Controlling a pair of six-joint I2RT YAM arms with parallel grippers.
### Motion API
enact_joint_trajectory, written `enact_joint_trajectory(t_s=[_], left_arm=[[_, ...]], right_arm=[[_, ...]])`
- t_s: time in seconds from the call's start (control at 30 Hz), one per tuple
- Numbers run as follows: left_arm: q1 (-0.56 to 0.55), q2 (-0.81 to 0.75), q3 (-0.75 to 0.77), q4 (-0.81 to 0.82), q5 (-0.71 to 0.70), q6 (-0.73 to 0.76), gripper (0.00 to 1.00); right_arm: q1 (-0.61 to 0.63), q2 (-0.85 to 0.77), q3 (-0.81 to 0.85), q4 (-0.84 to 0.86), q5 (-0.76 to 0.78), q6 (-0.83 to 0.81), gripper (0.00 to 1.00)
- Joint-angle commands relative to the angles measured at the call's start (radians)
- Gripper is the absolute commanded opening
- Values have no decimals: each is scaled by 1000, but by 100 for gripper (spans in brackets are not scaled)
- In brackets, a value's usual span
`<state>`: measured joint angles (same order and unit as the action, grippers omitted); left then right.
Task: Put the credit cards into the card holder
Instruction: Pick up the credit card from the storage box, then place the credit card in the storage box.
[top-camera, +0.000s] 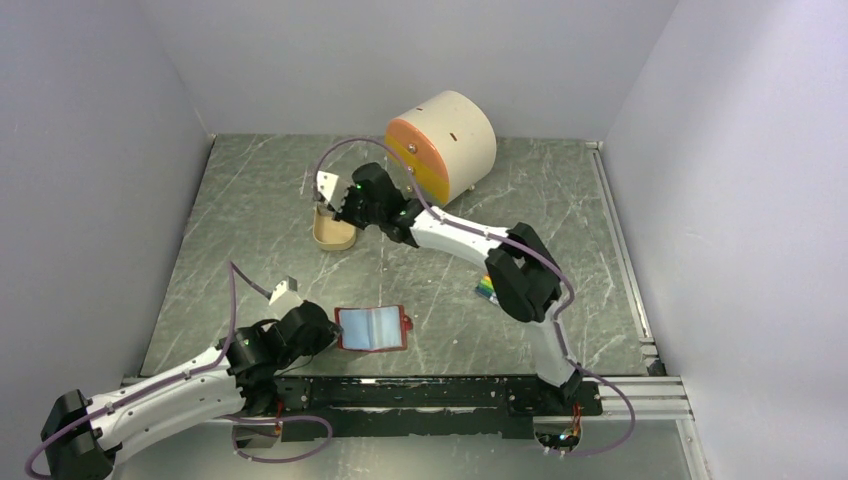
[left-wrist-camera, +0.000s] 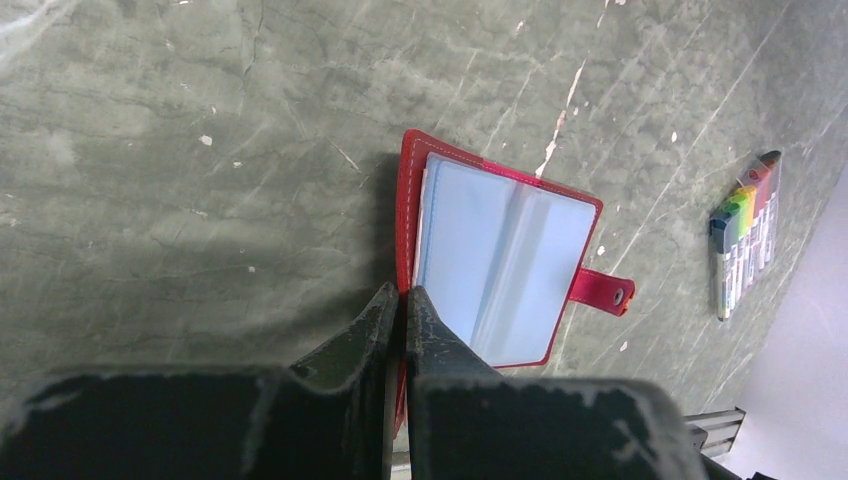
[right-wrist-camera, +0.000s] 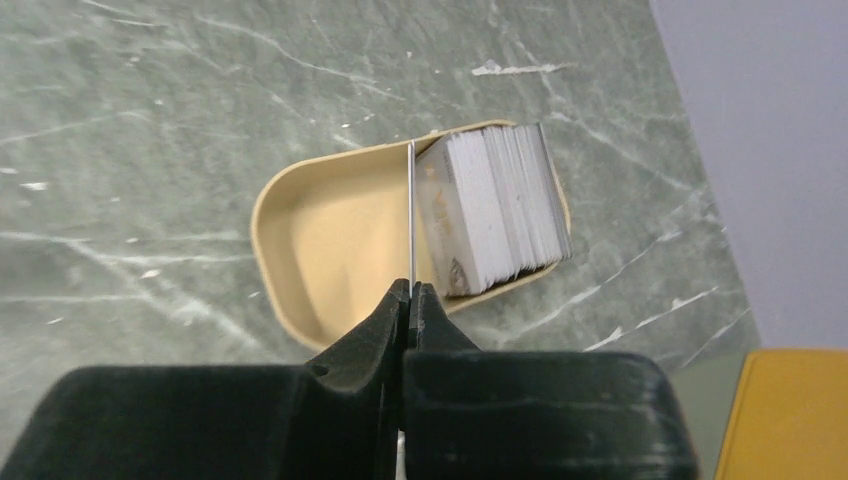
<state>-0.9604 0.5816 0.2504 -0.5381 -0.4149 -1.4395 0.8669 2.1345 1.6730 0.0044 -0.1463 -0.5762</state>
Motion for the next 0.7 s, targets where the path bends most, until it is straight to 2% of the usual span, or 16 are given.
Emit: enact_joint_trajectory(t_s=[0.0, 0.2, 0.3, 0.37, 0.47, 0.6, 0.67], left_arm=[[-6, 1, 5, 37, -14, 6, 9], [-6, 53, -3, 69, -9, 7, 9], [-6, 70, 7, 74, -8, 11, 9], [-6, 69, 13, 69, -9, 15, 9], [-6, 51, 4, 71, -5, 12, 9], [-6, 24, -7, 77, 4, 13, 9], [-6, 21, 0, 68, 4, 15, 9]], right_arm=[[-23, -154, -74, 3, -72, 210, 0], [-26, -344, -237, 34, -111, 491, 0], [-24, -444, -366, 130, -103, 587, 0], [-25, -473, -406, 174, -86, 579, 0], [-25, -428, -376, 179, -92, 500, 0], [-25, -280, -219, 100, -128, 363, 0], [-26, -166, -79, 15, -109, 301, 0]])
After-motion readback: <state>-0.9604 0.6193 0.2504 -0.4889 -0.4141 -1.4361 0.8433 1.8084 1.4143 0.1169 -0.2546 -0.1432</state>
